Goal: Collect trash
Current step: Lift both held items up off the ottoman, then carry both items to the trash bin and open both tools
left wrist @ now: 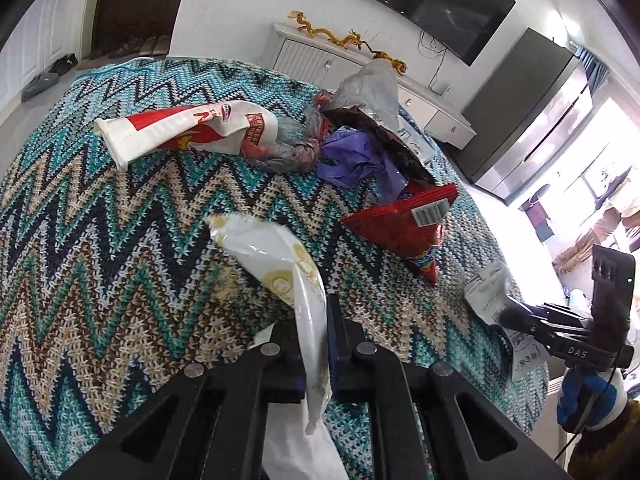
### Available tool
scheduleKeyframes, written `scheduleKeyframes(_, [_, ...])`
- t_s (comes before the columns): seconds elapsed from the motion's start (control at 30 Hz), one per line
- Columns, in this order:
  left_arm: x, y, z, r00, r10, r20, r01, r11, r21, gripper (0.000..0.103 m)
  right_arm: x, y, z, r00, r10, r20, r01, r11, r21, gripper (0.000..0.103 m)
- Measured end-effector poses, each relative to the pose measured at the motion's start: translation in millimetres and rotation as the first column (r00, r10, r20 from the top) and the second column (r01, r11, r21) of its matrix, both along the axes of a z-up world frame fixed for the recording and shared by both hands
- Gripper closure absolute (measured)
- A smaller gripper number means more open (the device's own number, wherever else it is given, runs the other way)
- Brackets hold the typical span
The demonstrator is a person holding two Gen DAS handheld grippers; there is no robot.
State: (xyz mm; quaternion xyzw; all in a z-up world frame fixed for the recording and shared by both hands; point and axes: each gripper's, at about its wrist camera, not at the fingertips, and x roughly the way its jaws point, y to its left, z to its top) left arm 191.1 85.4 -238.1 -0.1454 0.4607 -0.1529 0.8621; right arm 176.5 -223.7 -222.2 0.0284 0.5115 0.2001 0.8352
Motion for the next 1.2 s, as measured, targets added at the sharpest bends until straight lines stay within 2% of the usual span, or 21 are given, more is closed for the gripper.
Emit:
scheduleKeyframes(0.13, [-6.3, -5.8, 8.9, 0.999, -0.014, 0.045, 0.014, 1.0, 0.013, 0.097, -2.7, -0.5, 0.9, 1.0, -0.005, 0.011, 0.005, 1.0, -0.001, 0.078])
scheduleKeyframes(0.23, [-12.9, -7.5, 22.0, 0.996, -0.025, 0.088, 0.026, 1.0, -0.006, 0.097, -7.6, -3.7, 6.6, 0.999, -0.018, 0.033, 0.018, 1.0, 0.011, 0.078])
scheduleKeyframes(0.37, [-20.8, -2.3, 42.2, 0.989, -0.031, 0.148, 0.037, 0.999, -0.033, 0.097, -18.3, -9.2, 23.6, 0.996, -0.038, 0.085, 0.034, 0.999, 0.038, 0.078])
scheduleKeyframes(0.53, [-32.8, -2.0, 66.7, 0.978, -0.042, 0.203, 0.047, 0.999, -0.02, 0.097, -33.7, -14.2, 49.1, 0.985, -0.061, 0.162, 0.051, 0.997, 0.064, 0.078])
scheduleKeyframes(0.67, [-41.0, -19.3, 81.3, 0.969, -0.079, 0.232, 0.081, 0.997, 0.0, 0.097, -46.7, -24.4, 67.4, 0.972, -0.1, 0.215, 0.08, 0.992, 0.097, 0.078])
scheduleKeyframes(0.83, [-42.0, -53.1, 98.3, 0.954, -0.16, 0.252, 0.16, 0.987, 0.019, 0.097, -69.3, -47.9, 93.2, 0.948, -0.158, 0.276, 0.133, 0.985, 0.106, 0.078])
scheduleKeyframes(0.93, [-43.0, -82.3, 111.0, 0.936, -0.226, 0.268, 0.223, 0.974, 0.044, 0.097, -84.4, -71.5, 108.4, 0.927, -0.208, 0.313, 0.183, 0.977, 0.108, 0.078])
scheduleKeyframes(1.07, [-42.0, -133.7, 125.8, 0.902, -0.332, 0.277, 0.324, 0.943, 0.076, 0.097, -101.9, -109.0, 123.3, 0.893, -0.281, 0.352, 0.257, 0.96, 0.114, 0.078])
scheduleKeyframes(1.2, [-34.3, -197.9, 130.9, 0.864, -0.434, 0.255, 0.422, 0.901, 0.103, 0.097, -111.8, -155.7, 124.9, 0.853, -0.365, 0.373, 0.341, 0.931, 0.131, 0.078])
